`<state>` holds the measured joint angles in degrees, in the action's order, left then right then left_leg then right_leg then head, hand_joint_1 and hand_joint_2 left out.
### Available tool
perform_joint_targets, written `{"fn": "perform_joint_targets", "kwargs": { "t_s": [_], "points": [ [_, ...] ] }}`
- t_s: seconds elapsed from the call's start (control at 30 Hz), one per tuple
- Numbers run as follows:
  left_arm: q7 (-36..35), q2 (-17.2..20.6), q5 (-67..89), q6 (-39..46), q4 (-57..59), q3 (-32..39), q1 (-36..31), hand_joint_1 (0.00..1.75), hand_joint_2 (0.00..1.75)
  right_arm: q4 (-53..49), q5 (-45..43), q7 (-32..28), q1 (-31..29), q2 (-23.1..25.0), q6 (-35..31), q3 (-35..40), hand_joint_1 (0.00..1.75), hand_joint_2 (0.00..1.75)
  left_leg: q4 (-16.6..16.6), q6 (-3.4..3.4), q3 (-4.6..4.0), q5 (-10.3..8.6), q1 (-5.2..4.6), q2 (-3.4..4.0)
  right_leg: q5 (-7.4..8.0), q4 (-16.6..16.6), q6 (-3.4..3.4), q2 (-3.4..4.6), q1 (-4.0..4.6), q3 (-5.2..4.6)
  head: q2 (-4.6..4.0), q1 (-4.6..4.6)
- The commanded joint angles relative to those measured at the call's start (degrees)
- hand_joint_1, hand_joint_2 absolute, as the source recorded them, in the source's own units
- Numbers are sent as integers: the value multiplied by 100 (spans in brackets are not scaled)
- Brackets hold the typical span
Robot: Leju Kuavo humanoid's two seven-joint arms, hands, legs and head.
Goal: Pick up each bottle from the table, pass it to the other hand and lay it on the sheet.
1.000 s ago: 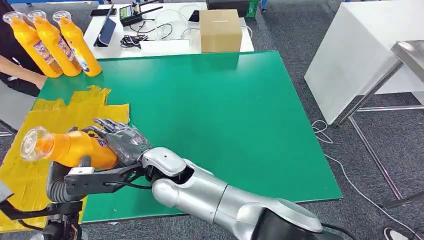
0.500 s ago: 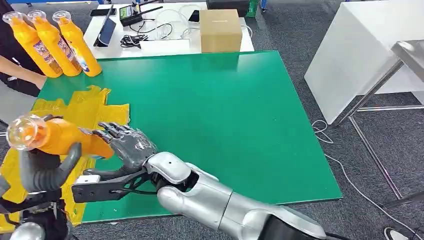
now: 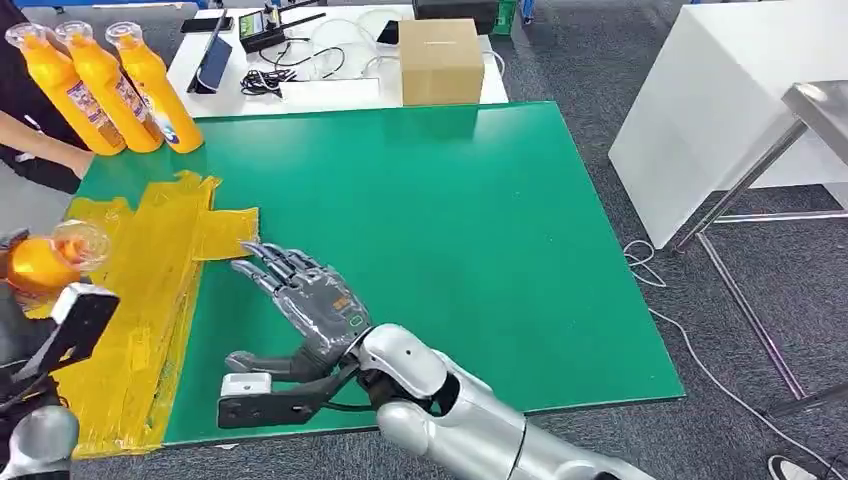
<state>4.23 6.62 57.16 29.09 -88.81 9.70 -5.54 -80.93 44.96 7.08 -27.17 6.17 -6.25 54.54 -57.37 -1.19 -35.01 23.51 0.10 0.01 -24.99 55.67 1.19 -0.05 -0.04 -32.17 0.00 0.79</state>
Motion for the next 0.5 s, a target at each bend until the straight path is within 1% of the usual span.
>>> {"fn": "perform_joint_targets", "kwargs": {
  "t_s": [0.03,0.07,0.13,0.17,0.2,0.23,0.33,0.37,0.4,0.43,0.5],
  "points": [
    [-255,300,1269,432,1874,-36,-154,175,175,-770,-88,47,149,-538,85,-542,0,0,11,5,33,5,0,-6,-7,-13,2,-7,0,36,0,0],
    [-269,293,1288,439,1897,-52,-178,175,175,-810,-88,80,144,-525,127,-543,0,0,4,3,15,2,0,-11,-6,-5,3,-14,-1,19,0,0],
    [-288,297,1301,433,1896,-79,-212,175,175,-842,-80,108,153,-507,160,-536,0,0,1,3,8,3,0,-9,-8,-1,2,-13,-1,13,0,0],
    [-415,332,1503,328,1951,-83,-150,175,175,-799,-37,146,203,-587,170,-556,0,0,0,5,17,7,2,-10,-10,-2,2,-13,1,23,0,0],
    [-452,356,1692,284,2098,-119,-78,175,175,-757,-19,109,274,-660,97,-628,0,0,3,4,9,3,2,-5,-5,-5,1,-9,1,15,0,0],
    [-456,370,1974,413,2422,-200,-71,175,175,-735,-38,8,344,-718,37,-720,0,0,5,6,27,8,5,-4,-8,-11,2,-7,4,33,0,0],
    [-473,301,2307,490,2998,-377,-130,175,175,-795,-13,-47,435,-749,53,-800,0,0,16,4,27,0,-4,-11,-5,-15,2,-14,-5,32,0,0],
    [-520,257,2365,579,3079,-412,-133,175,175,-816,-7,-48,444,-746,59,-793,0,0,10,2,12,-2,-5,-7,-2,-9,2,-10,-6,15,0,0],
    [-520,257,2365,579,3079,-412,-133,175,175,-816,-7,-48,444,-746,59,-793,0,0,10,5,24,2,-2,-10,-5,-13,2,-12,-3,30,0,0],
    [-526,257,2365,574,3098,-415,-155,175,175,-822,-2,-47,441,-737,66,-786,0,0,7,4,15,2,-3,-8,-5,-8,2,-10,-4,20,0,-2],
    [-501,247,2406,375,3188,-548,-151,175,175,-847,44,-11,459,-714,124,-788,0,0,3,4,9,2,1,-3,-3,-6,1,-7,0,14,0,-2]
  ]
}}
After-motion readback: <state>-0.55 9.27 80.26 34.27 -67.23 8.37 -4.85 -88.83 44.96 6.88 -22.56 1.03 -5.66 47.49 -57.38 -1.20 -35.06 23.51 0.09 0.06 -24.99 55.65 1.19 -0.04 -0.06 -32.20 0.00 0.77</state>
